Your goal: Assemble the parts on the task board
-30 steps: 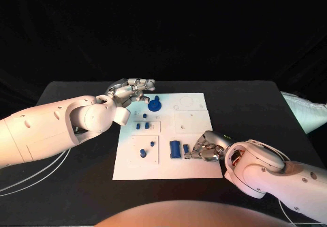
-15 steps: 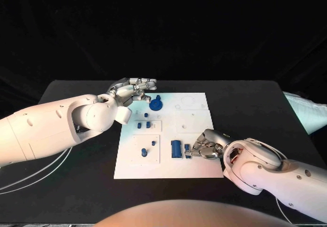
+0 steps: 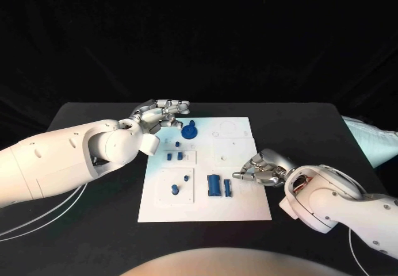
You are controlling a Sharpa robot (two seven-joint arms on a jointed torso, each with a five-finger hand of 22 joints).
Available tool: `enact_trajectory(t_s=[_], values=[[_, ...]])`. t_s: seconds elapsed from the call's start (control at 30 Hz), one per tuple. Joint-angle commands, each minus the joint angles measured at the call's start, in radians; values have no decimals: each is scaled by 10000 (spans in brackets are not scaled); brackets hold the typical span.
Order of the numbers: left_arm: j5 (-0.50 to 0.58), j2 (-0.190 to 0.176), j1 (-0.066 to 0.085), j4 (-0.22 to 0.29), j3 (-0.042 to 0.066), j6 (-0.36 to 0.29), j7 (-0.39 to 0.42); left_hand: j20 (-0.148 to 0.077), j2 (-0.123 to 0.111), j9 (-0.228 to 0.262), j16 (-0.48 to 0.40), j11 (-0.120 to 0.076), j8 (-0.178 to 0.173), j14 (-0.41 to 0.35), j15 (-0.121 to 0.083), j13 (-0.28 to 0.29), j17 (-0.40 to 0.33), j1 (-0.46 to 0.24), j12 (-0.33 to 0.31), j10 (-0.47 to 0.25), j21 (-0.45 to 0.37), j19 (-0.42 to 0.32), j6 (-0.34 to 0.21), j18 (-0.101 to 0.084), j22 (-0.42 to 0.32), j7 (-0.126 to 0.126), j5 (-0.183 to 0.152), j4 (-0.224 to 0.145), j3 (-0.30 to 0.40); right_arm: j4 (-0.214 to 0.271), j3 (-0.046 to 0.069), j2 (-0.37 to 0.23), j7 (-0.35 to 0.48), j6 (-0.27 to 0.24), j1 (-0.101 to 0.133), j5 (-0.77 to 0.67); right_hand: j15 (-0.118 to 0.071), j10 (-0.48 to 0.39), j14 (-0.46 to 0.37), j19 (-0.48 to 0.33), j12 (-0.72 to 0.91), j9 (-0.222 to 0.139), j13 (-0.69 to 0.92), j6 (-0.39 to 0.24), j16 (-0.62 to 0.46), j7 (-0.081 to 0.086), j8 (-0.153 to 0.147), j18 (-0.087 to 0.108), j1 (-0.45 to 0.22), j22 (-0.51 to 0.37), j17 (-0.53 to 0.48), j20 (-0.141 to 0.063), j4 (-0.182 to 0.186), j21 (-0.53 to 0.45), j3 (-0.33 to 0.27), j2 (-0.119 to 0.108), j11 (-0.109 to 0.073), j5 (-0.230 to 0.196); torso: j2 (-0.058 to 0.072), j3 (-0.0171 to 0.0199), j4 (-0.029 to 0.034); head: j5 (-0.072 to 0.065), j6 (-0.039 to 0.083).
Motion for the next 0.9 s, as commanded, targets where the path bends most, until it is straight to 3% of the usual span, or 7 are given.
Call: enact_trajectory(t_s=[0.03, 0.2, 0.3, 0.37, 0.5, 0.67, 0.9], values=[[57, 53, -56, -86, 3, 112, 89, 7, 67, 3, -148, 9, 69, -216, 10, 8, -254, -27, 62, -133, -81, -92, -95, 172, -18, 19, 39, 1, -67, -423, 7, 72, 2037, -1325, 194, 2833, 91, -119, 459, -106, -325, -65, -206, -93, -141, 42, -91, 37, 317, 902, -120, 35, -114, -106, -9, 41, 41, 217, -139, -41, -7, -57, 163], [390, 161, -164, -402, 2, -211, 289, 90, 59, 9, -1092, 84, 223, -1245, 92, -101, -1335, -52, 64, -398, -520, -707, -119, 154, -217, 28, 47, 2, -69, -1690, 5, 486, 4519, -1615, 572, 5841, 225, -1300, -143, -1280, -3469, -290, -2173, -413, -2095, 232, -399, 457, 1412, -719, -2282, 120, -657, -1421, 259, 442, 186, 164, -367, -125, -61, -169, 641], [631, 349, -222, -841, 2, -593, 624, 226, 25, -15, -2603, 160, 323, -2302, 262, -355, -2193, -77, -120, -525, -1474, -2013, -159, 127, -736, 30, 34, 37, -4, -2859, 3, 986, 6040, -1475, 837, 7753, 452, -2070, -1490, -3550, -4688, -579, -3295, -837, -5927, 493, -598, 1167, 2158, -3988, -5898, 304, -992, -4438, 526, 683, 441, -89, -579, -188, -96, -245, 972], [698, 455, -282, -1114, 2, -791, 823, 379, 16, -36, -3715, 189, 292, -2573, 419, -543, -2810, -53, -285, -509, -2066, -2674, -269, 89, -1153, 28, 7, 50, 74, -3557, 2, 1327, 6587, -1399, 984, 8426, 518, -1963, -1364, -4033, -5512, -936, -4455, -891, -7096, 561, -581, 1426, 2634, -5540, -6624, 428, -1169, -6069, 864, 896, 543, -241, -698, -195, -135, -232, 1143], [801, 645, -422, -1568, 2, -1150, 1180, 630, -28, -43, -5402, 311, 226, -2381, 613, -904, -3633, -59, -667, -405, -2802, -3126, -360, 139, -1893, 94, -25, 93, 165, -4708, 2, 1920, 7418, -1047, 1162, 9332, 674, -2318, -1803, -4152, -6435, -1290, -5545, -961, -8141, 696, -621, 1352, 2833, -6087, -7102, 546, -1207, -6841, 1064, 848, 713, -189, -905, -190, -173, -203, 1342], [1084, 923, -635, -2092, 6, -1546, 1604, 990, -95, -50, -7282, 434, 23, -2166, 873, -1235, -4352, -55, -1263, -319, -3782, -3628, -414, 228, -3082, 64, -40, 137, 230, -6023, 2, 2659, 8258, -191, 1298, 10478, 1487, -2820, -3473, -5426, -7864, -2100, -7726, -1413, -10936, 1227, -618, 1268, 3141, -7616, -8730, 1153, -1183, -9207, 1543, 663, 1259, -271, -1103, -147, -152, -155, 1712], [1371, 1188, -810, -2449, 13, -1794, 1917, 1493, -41, -59, -8899, 692, -259, -2594, 1280, -1244, -5095, -53, -1872, -566, -3881, -4965, -430, 229, -4710, 0, -44, 125, 17, -6925, 3, 3205, 8878, 835, 1399, 10914, 1755, -3153, -3270, -4940, -7795, -3208, -10048, -1447, -12657, 1233, -615, 1388, 2852, -9338, -10465, 1586, -1779, -11211, 2255, 414, 1509, -547, -1201, -89, -61, -183, 2054]])
